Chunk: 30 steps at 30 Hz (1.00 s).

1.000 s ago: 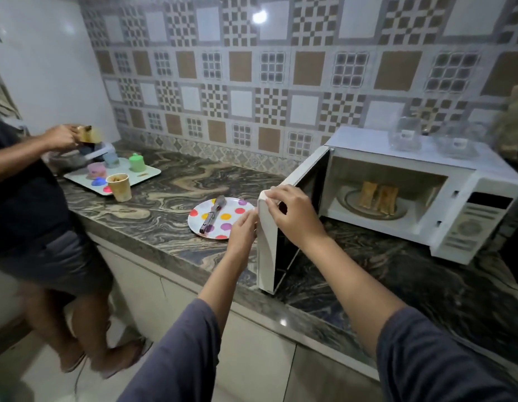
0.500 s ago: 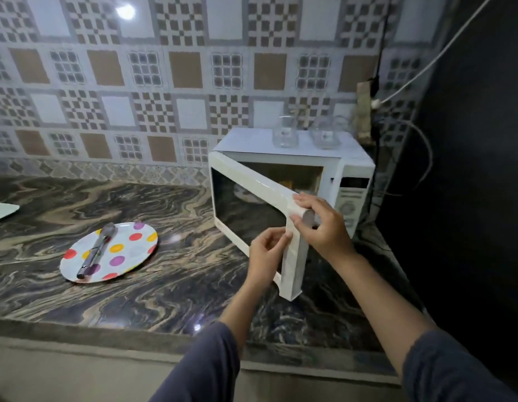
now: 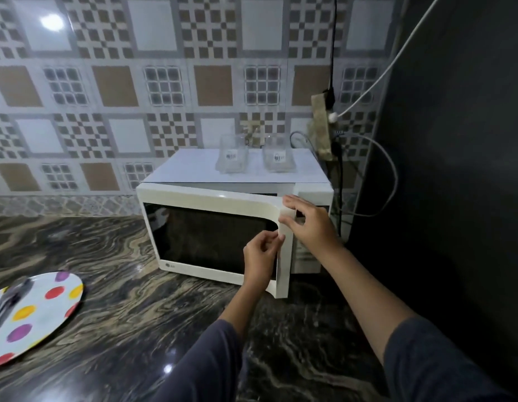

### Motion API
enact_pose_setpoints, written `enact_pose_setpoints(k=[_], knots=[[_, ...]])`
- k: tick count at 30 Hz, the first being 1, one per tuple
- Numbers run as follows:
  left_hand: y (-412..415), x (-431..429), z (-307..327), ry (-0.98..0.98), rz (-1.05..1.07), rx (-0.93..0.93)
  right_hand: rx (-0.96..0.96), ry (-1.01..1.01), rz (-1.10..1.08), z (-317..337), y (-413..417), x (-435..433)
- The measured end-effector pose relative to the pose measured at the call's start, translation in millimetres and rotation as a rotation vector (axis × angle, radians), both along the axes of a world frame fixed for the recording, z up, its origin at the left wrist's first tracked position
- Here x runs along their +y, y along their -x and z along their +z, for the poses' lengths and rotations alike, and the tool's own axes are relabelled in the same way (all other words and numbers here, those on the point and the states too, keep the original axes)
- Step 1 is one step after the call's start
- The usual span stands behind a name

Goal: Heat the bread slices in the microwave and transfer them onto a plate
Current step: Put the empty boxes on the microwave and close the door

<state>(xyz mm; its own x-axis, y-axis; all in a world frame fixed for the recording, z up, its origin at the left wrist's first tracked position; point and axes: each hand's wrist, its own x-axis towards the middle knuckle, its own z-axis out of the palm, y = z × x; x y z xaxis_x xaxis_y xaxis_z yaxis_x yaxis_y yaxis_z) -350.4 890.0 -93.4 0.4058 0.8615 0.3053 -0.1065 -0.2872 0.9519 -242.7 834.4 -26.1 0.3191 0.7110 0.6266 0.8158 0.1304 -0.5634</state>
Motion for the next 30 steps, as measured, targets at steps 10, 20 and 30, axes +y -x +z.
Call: enact_pose_setpoints(k=[10, 20, 30], knots=[[-39, 25, -11, -0.057, 0.06, 0.066, -0.425, 0.186, -0.19, -9, -61, 29], [-51, 26, -42, -0.213, 0.075, 0.142, -0.553, 0.187, -0.344, -24, -74, 37], [-59, 35, -41, -0.268, 0.121, 0.305, -0.56, 0.034, -0.362, -29, -81, 48]])
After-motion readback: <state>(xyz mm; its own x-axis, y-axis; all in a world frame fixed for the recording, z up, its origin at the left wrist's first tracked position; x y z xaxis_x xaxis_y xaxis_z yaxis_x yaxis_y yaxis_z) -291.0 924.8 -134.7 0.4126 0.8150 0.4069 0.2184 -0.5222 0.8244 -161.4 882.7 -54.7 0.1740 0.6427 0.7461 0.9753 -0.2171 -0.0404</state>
